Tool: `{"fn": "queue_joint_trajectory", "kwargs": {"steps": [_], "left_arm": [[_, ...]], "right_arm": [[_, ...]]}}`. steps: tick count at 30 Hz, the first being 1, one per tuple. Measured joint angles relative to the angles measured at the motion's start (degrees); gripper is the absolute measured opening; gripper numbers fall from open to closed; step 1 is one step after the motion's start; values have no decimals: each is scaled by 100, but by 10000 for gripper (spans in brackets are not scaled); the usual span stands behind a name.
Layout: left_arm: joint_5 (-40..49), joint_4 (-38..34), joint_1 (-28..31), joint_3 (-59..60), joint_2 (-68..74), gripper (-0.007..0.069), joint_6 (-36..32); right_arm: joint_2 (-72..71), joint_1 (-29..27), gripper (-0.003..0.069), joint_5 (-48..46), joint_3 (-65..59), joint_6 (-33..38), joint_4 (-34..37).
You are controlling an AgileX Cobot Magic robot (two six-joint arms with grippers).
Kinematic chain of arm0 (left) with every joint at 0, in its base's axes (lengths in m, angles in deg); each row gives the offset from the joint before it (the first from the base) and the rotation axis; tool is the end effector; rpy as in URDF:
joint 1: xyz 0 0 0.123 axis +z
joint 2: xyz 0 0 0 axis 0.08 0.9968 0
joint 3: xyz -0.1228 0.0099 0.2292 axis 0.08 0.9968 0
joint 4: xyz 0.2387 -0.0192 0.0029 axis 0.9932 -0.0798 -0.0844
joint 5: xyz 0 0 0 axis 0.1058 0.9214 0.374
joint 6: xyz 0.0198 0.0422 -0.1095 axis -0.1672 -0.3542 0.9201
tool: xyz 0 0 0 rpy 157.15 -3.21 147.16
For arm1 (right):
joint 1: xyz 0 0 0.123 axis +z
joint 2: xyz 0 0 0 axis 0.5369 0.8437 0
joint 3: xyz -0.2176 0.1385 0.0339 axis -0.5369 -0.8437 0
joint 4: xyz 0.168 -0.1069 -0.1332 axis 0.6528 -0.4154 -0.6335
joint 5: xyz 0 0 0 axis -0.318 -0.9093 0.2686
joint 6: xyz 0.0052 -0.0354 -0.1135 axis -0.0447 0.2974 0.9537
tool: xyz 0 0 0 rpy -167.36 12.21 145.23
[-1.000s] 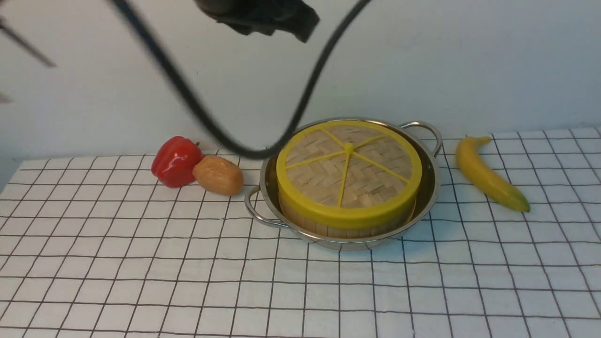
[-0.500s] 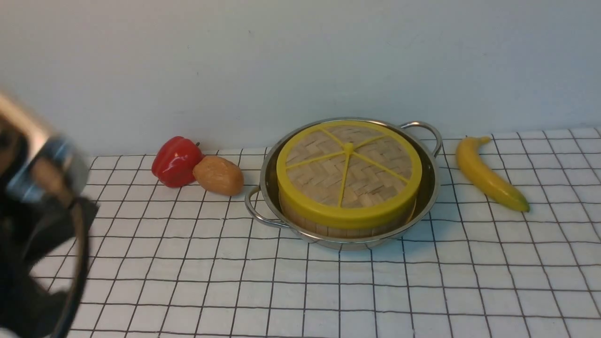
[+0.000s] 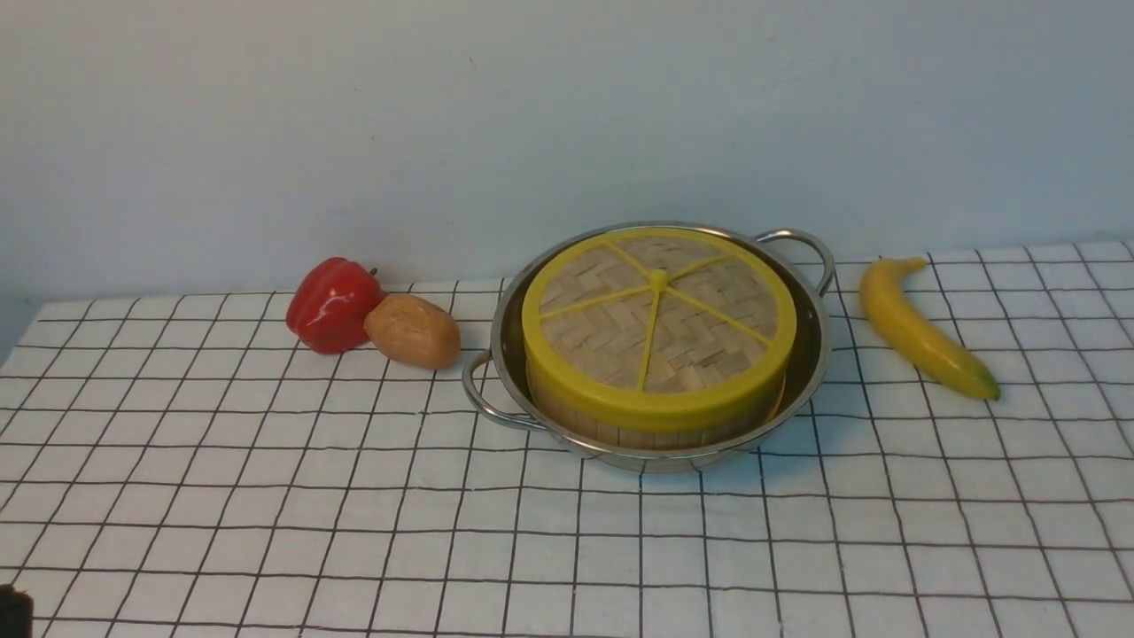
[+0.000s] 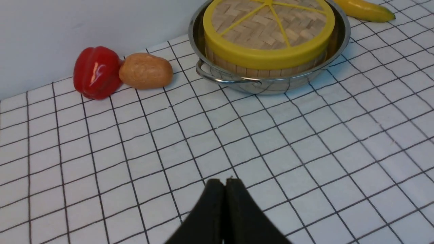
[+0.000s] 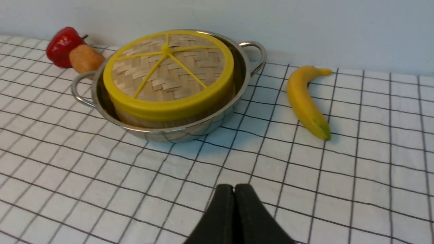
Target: Place the steamer in the pot on the white tablecloth, and put the lid on the steamer.
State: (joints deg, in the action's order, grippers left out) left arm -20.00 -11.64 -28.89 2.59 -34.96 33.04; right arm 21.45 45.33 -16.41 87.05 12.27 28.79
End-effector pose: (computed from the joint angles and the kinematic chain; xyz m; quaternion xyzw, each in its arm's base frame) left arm 0.0689 -0.0238 0.3127 0.1977 0.8396 -0.0894 0.4979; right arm 0.0722 0.0316 0.3149 -0.0501 0.8662 0.1520 0.4733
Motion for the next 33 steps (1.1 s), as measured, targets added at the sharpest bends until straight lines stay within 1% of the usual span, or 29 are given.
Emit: {"fn": "queue_joint_trajectory", "kwargs": {"steps": [1,4,9,12,16,19,20,21,23,24,26,28,29,30,31,33], "left_arm": [[0,-7,0,0,4,-19,6],[0,-39,0,0,4,-17,17],[0,-39,0,0,4,-8,49],[-6,-39,0,0,4,-8,49],[-64,-50,77,128,-51,1,49],[-64,-93,424,291,-151,1,49],[-64,-99,709,379,-212,3,49],[-59,-99,1032,449,-263,10,49],[-47,-99,1390,488,-297,12,49],[-47,-99,1473,488,-297,12,49],[-47,-94,2012,511,-304,12,49],[-47,-94,2243,517,-304,12,49],[-47,-94,2269,517,-304,12,49],[-47,-94,2364,517,-304,12,49],[-47,-94,2519,517,-304,17,49],[-47,-94,2570,517,-304,22,49]], "right_arm": [[0,0,-10,0,0,0,0],[0,0,-5,28,0,-10,303],[0,0,0,81,0,-17,449],[0,0,4,326,0,-22,454],[0,0,13,924,0,-19,479],[0,0,21,1141,0,-19,560],[0,0,26,1179,0,-19,663],[0,0,29,1190,0,-19,840],[0,0,36,1206,0,-19,1260],[0,0,37,1205,0,-19,1374],[0,0,44,1364,0,39,2136],[0,0,48,1704,0,166,2416],[0,0,49,1754,0,178,2436],[0,0,50,1956,0,214,2493],[0,0,56,2384,0,278,2533],[0,0,61,2661,0,299,2504]]}}
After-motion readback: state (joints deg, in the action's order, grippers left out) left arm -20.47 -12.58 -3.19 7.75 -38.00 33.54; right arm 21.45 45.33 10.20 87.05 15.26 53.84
